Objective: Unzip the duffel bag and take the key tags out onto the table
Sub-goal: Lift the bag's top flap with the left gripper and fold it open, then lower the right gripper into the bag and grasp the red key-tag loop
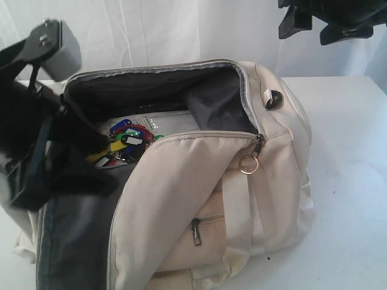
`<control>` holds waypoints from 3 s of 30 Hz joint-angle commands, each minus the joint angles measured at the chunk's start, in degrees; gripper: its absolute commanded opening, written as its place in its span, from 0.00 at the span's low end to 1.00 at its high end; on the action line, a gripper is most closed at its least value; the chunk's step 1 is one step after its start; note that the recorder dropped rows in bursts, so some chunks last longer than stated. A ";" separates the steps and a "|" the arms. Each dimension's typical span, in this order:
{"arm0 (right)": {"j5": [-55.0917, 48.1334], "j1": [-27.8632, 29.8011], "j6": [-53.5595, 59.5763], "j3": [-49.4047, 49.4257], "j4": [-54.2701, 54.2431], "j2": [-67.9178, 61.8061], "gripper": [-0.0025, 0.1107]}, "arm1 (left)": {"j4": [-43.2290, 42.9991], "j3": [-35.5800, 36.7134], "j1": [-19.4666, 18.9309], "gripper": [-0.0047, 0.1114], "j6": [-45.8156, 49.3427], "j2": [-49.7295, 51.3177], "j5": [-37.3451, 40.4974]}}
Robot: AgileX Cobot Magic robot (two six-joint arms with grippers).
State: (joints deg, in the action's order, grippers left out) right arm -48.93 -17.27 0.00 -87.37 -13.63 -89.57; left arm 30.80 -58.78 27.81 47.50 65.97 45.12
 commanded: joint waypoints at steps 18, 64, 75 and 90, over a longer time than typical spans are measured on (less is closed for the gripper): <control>-0.12 0.21 3.06 7.71 0.45 8.52 0.02 | 18.41 -7.58 5.66 0.04 -3.36 25.54 -11.28; -17.15 -23.86 11.62 -24.91 -1.00 -30.67 0.41 | -53.93 29.68 -16.18 0.04 -85.96 -33.24 -28.24; -13.90 -24.98 7.24 -42.11 0.13 -48.32 0.46 | -60.48 37.33 -19.19 0.04 -97.29 -40.73 -30.23; -15.16 -30.04 7.39 -42.11 8.01 -45.66 0.02 | -60.90 37.33 -19.19 0.04 -95.40 -43.83 -30.77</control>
State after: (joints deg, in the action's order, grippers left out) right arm -63.70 -47.25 7.59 -129.54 -6.09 -137.72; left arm -29.51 -21.74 8.83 -47.94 22.44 14.20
